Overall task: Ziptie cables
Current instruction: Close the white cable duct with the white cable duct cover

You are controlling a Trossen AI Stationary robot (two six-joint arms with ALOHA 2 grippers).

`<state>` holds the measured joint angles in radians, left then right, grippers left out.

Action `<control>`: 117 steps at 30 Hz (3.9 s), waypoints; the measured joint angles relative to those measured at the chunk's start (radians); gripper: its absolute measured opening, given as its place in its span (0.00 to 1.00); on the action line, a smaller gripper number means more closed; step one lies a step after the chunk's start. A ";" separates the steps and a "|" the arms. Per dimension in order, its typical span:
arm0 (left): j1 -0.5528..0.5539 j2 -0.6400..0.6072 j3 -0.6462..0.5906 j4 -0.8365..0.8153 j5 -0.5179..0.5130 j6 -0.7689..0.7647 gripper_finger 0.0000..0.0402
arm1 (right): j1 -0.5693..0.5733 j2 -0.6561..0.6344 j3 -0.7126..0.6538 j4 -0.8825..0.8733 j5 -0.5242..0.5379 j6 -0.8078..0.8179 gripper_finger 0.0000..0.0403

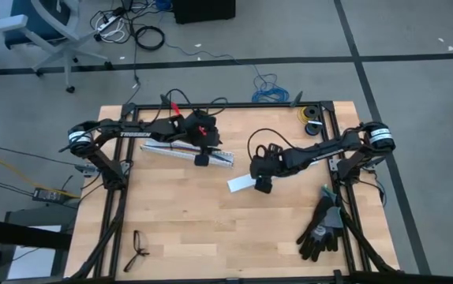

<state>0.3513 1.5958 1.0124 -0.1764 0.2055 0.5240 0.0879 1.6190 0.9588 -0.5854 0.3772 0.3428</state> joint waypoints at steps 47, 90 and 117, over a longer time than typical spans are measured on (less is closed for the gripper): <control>-0.070 0.187 -0.002 0.231 0.086 -0.199 0.72 | 0.312 -0.217 -0.251 0.095 0.329 0.521 0.76; -0.030 0.277 -0.095 0.421 0.093 -0.171 0.71 | 0.312 -0.216 -0.250 0.136 0.327 0.519 0.76; -0.030 0.272 -0.108 0.416 0.098 -0.161 0.56 | 0.165 -0.216 -0.250 0.379 0.301 0.252 0.76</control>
<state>0.3217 1.8674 0.9039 0.2393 0.3038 0.3632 0.2534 1.4033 0.7086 -0.2068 0.6784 0.5951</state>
